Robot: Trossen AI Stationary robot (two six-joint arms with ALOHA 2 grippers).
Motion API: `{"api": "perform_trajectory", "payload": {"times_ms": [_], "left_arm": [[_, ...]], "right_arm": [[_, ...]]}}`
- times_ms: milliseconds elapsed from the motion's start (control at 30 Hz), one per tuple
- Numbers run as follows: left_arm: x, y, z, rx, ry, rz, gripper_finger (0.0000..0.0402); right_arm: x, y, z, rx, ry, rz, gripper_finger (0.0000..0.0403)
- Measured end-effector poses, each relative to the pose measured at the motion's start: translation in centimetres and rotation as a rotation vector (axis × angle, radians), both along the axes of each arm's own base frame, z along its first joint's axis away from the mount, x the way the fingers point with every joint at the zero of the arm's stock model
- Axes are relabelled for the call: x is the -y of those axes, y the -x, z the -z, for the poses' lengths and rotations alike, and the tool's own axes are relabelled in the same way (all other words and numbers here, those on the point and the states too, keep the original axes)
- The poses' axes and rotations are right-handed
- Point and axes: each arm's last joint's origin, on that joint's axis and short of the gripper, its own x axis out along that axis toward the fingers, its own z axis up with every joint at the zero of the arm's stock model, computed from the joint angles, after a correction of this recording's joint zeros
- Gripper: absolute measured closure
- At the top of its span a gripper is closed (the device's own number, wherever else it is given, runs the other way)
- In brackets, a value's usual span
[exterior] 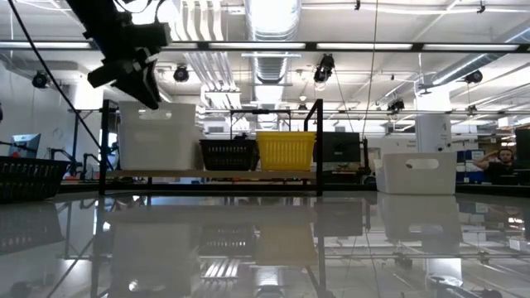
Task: Stack baskets on shelf by color
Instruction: Stack the bottom white bin on top of the white bin
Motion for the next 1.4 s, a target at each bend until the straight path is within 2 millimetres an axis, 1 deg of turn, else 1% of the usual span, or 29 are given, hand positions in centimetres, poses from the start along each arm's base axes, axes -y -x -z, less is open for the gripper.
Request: {"api": "perform_trajectory", "payload": {"times_ms": [133, 267, 400, 500, 600, 733, 833, 933, 1033, 1100, 1167, 1300, 1400], "left_arm": [[0.0, 0.5, -1.3, 0.061, 0.000, 0.013, 0.0272], [0.0, 1.1, -2.9, 0.174, 0.007, 0.006, 0.0242], [0.1, 0.9, -4.1, 0.391, 0.086, -0.062, 0.0241], [-0.1, 0.1, -4.3, 0.523, 0.103, -0.133, 0.0250], [-0.7, -1.2, -4.0, 0.603, 0.039, -0.266, 0.0262], [-2.6, -3.5, -3.1, 0.659, 0.011, -0.367, 0.0279], [-4.6, -5.0, -1.3, 0.595, 0.002, -0.442, 0.0290], [-6.6, -5.6, 0.2, 0.561, 0.004, -0.531, 0.0296], [-7.6, -6.3, 0.6, 0.544, 0.033, -0.538, 0.0297], [-7.7, -6.7, 0.1, 0.546, 0.054, -0.515, 0.0297], [-7.7, -7.1, -1.0, 0.553, 0.045, -0.478, 0.0298], [-6.9, -7.3, -3.8, 0.612, 0.078, -0.398, 0.0298], [-6.0, -6.9, -5.6, 0.623, 0.160, -0.315, 0.0298]], "right_arm": [[0.0, -0.1, 0.0, 0.000, 0.000, 0.003, 0.0346], [0.1, -0.1, 0.0, 0.000, 0.001, 0.002, 0.0346], [0.1, -0.1, 0.0, -0.001, 0.004, 0.000, 0.0346], [0.1, -0.1, 0.0, -0.001, 0.006, -0.001, 0.0346], [0.1, -0.1, 0.0, 0.005, 0.009, 0.004, 0.0346], [0.1, -0.1, 0.0, 0.018, 0.017, 0.013, 0.0346], [0.1, -0.1, 0.0, 0.017, 0.017, 0.012, 0.0346], [0.1, -0.1, 0.0, 0.017, 0.017, 0.012, 0.0346], [0.1, -0.1, 0.0, 0.017, 0.017, 0.012, 0.0346], [0.1, -0.1, -0.1, 0.017, 0.017, 0.012, 0.0346], [0.1, -0.1, -0.1, 0.017, 0.017, 0.012, 0.0346], [0.1, -0.1, 0.0, 0.017, 0.016, 0.012, 0.0346], [0.1, -0.1, -0.1, 0.017, 0.014, 0.013, 0.0346]]}}
